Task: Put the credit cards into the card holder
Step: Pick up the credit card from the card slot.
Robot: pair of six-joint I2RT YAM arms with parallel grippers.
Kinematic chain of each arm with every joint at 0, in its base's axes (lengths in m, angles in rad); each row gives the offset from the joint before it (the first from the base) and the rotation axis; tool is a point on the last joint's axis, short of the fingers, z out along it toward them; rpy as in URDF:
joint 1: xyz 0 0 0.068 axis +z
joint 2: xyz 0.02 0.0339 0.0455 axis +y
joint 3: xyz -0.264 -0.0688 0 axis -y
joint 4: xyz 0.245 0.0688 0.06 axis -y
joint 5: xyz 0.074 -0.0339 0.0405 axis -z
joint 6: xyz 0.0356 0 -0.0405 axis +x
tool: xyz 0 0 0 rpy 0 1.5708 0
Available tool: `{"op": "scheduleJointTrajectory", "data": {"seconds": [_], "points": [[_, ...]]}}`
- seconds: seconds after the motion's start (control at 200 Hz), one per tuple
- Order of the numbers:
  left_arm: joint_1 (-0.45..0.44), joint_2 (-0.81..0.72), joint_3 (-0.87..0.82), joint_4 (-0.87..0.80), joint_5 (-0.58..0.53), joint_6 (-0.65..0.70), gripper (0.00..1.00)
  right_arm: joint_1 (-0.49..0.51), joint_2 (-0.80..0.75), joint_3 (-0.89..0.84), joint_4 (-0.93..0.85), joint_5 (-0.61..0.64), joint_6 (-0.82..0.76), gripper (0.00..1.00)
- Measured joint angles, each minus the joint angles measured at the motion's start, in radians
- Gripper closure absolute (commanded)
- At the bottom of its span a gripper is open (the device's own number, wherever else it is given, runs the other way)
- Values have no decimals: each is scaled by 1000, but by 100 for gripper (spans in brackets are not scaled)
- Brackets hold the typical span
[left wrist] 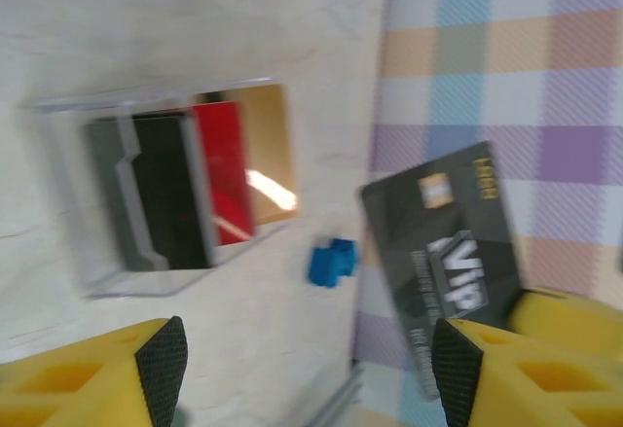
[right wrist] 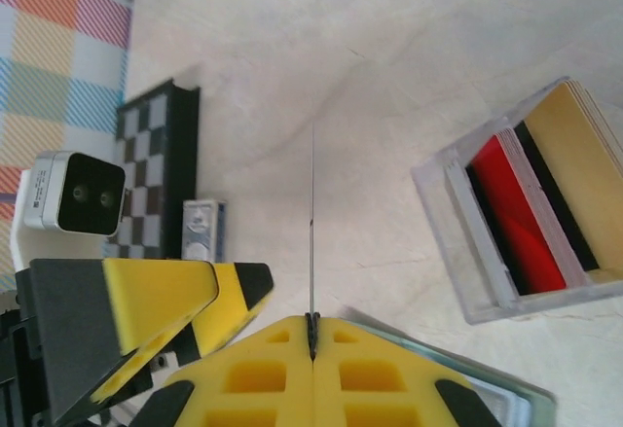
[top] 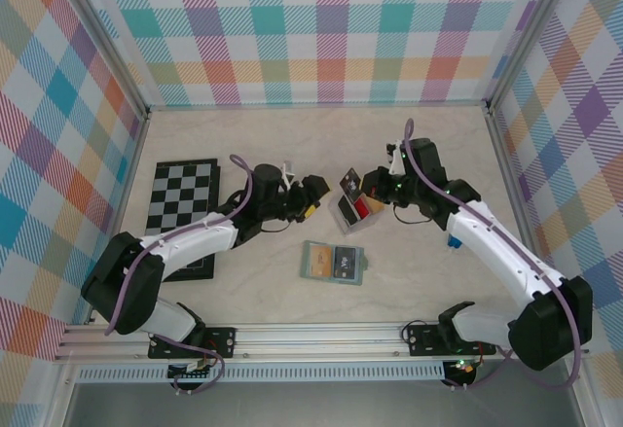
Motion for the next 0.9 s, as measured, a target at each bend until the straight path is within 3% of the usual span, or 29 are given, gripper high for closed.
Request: {"op": "scheduleJointTrajectory", "data": {"seconds": [0.09, 0.215, 0.53, 0.61, 0.73, 0.9], "points": [[0, 27, 10, 96, 21, -53, 30, 0, -19, -23, 62, -19, 64, 95], [0, 80, 17, 210, 45, -119, 39, 0, -39, -69, 156, -47, 148, 93], [-2, 116, 20, 346, 63, -191, 77, 0, -43, -119, 238, -69, 247, 89], [-2, 116, 21, 358, 62, -196, 91, -1, -46, -121, 244, -74, 255, 87], [-2, 114, 31, 365, 68, -180, 100, -4, -49, -128, 219, -82, 248, 78], [8, 101, 33, 319, 118, -114, 100, -48, -50, -117, 137, -161, 157, 58]]}}
